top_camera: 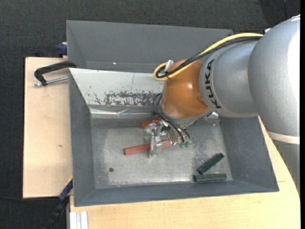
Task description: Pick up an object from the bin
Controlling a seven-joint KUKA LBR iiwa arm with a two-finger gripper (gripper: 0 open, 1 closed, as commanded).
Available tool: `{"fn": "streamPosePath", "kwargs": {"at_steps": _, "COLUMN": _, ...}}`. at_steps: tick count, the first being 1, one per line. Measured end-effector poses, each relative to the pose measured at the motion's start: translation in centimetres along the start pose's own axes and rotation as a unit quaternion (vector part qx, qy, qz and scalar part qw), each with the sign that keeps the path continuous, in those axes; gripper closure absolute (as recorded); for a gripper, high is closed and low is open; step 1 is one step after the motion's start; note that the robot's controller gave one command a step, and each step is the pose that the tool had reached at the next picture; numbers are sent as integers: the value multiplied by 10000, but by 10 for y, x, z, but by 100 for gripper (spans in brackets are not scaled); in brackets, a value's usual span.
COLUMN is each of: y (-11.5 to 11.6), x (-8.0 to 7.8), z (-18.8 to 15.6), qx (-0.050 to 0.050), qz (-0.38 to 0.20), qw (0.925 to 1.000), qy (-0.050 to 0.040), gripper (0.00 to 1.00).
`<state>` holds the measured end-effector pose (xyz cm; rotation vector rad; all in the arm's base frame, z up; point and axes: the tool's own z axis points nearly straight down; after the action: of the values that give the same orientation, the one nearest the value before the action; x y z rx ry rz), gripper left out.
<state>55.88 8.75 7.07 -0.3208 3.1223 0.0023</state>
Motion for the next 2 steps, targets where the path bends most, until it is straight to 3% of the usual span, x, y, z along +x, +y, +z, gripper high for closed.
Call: {"fn": "streamPosePath", "kwargs": {"at_steps": 2, "y": 0, "x": 1, "z": -18, "qx": -1, "qz": -1, "qw": 10000, "qy": 14, "gripper": 100}}
